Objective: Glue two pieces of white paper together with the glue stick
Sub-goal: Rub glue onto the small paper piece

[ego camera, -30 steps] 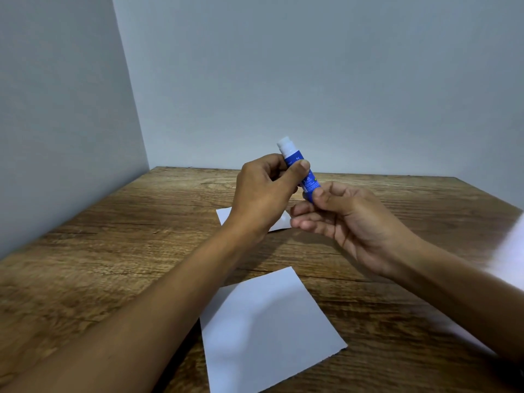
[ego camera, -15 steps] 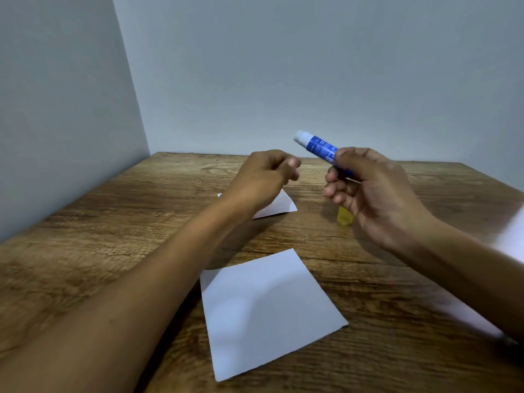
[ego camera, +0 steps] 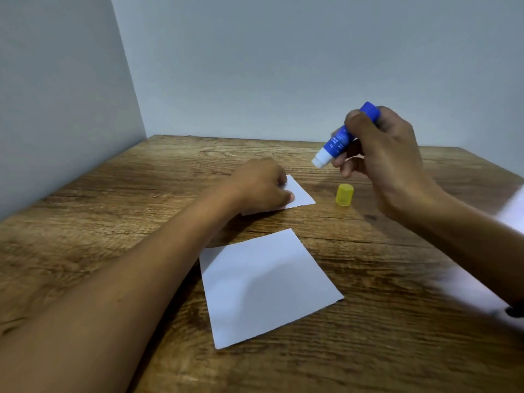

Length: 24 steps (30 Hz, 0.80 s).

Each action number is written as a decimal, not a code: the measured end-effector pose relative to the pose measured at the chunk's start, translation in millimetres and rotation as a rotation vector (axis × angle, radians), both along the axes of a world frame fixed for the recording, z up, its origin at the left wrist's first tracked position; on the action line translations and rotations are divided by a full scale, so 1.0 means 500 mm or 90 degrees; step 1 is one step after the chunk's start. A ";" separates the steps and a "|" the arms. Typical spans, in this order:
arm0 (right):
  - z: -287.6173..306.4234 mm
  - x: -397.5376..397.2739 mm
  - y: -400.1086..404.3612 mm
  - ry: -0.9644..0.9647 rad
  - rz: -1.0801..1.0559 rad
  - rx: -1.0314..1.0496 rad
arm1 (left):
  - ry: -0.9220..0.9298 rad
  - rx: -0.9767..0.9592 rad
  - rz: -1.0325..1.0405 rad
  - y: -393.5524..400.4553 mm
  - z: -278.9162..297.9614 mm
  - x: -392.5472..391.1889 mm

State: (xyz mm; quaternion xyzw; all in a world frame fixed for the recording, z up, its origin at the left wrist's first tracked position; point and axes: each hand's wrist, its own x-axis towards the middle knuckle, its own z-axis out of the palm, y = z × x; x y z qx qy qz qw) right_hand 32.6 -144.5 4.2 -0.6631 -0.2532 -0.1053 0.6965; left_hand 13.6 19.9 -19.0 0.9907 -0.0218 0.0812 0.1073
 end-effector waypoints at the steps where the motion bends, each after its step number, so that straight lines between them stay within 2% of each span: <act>1: 0.000 0.001 0.002 -0.033 -0.005 -0.041 | 0.011 0.004 -0.011 0.000 0.002 0.001; 4: 0.002 0.013 0.014 -0.109 -0.041 -0.169 | 0.043 0.009 -0.032 0.005 0.006 0.002; 11: 0.001 0.063 0.073 -0.155 -0.089 -0.393 | 0.101 0.022 -0.050 0.011 0.011 -0.002; 16: -0.014 0.084 0.094 -0.138 -0.116 -0.463 | 0.111 0.022 -0.051 0.012 0.010 0.002; 24: -0.014 0.092 0.109 -0.134 -0.107 -0.489 | 0.107 0.019 -0.053 0.010 0.010 0.004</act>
